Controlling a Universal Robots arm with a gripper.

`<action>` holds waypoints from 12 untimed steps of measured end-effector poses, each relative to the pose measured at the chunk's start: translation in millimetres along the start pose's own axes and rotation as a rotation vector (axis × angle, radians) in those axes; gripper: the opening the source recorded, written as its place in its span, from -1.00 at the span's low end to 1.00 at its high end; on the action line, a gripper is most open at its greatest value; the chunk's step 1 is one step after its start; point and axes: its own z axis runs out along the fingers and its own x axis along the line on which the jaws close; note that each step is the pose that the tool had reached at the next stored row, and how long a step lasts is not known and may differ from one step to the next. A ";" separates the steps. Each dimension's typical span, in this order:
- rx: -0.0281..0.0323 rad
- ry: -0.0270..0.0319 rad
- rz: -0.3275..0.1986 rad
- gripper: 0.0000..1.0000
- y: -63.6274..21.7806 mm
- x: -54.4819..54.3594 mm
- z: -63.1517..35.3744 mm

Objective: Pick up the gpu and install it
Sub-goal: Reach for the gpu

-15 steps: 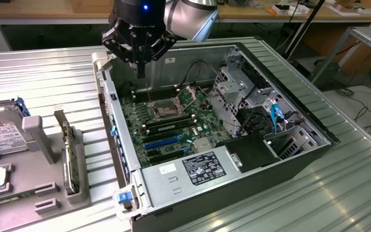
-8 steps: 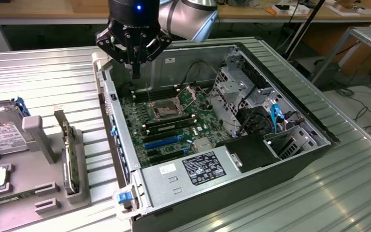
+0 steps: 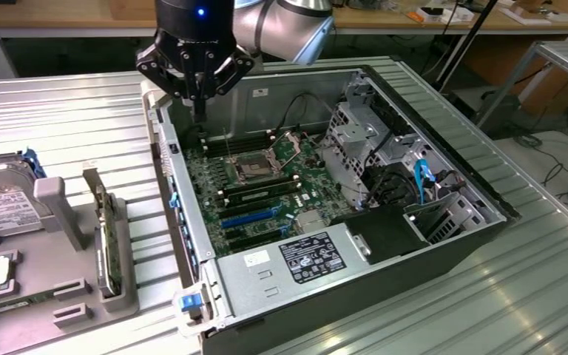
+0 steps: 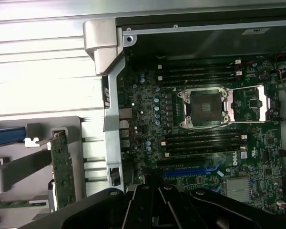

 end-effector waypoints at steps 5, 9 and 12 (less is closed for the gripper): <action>-0.0001 -0.0001 0.000 -0.79 -0.5 6.4 0.2; 0.0000 0.0000 0.000 -0.79 -1.0 13.3 0.6; 0.0001 0.0001 0.000 -0.79 -1.5 18.5 1.0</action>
